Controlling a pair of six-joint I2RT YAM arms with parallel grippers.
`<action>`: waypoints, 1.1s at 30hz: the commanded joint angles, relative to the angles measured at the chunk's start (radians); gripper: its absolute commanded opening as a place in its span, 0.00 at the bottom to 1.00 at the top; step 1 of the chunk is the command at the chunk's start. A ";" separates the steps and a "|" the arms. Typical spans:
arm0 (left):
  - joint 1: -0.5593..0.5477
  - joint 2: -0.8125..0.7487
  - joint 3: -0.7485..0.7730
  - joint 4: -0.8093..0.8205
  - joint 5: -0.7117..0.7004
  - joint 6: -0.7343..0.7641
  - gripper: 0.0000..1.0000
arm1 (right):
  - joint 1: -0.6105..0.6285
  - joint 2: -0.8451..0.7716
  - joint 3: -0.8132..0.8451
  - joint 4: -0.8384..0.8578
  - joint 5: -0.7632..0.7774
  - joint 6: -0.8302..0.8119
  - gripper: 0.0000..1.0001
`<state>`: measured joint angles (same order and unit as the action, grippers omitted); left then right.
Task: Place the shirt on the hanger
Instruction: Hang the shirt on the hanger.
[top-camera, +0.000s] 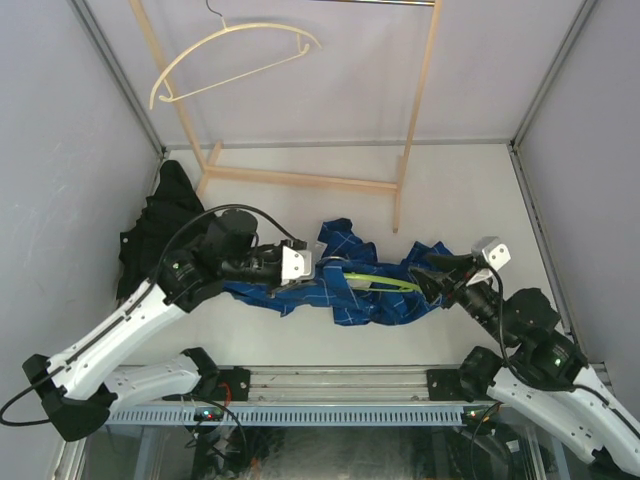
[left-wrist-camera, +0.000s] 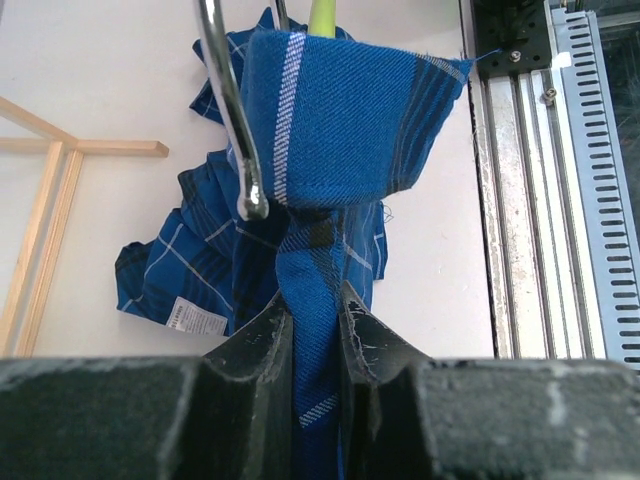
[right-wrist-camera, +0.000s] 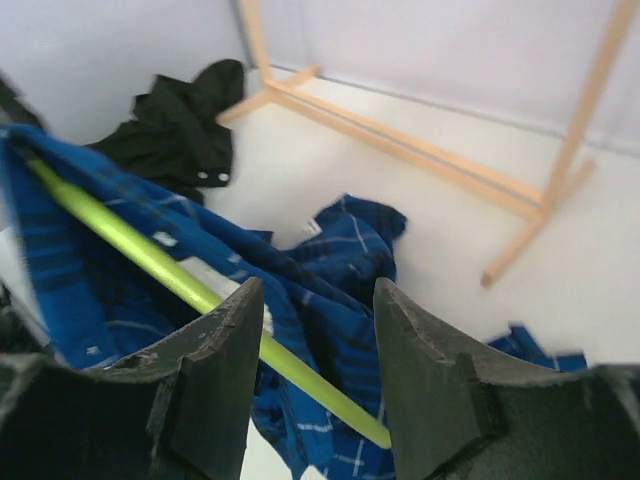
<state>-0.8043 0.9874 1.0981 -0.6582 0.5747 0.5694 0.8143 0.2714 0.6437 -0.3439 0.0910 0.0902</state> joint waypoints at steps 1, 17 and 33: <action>0.013 -0.051 -0.017 0.084 0.027 0.001 0.00 | 0.002 -0.009 -0.031 -0.064 0.277 0.208 0.47; 0.025 -0.066 -0.024 0.065 0.100 0.043 0.00 | -0.527 0.272 0.071 -0.138 -0.713 0.200 0.42; 0.025 -0.056 -0.018 0.043 0.123 0.063 0.00 | -0.462 0.446 0.056 -0.041 -0.853 0.100 0.41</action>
<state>-0.7864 0.9485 1.0920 -0.6689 0.6624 0.6136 0.2775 0.7189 0.6834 -0.4507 -0.8028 0.2394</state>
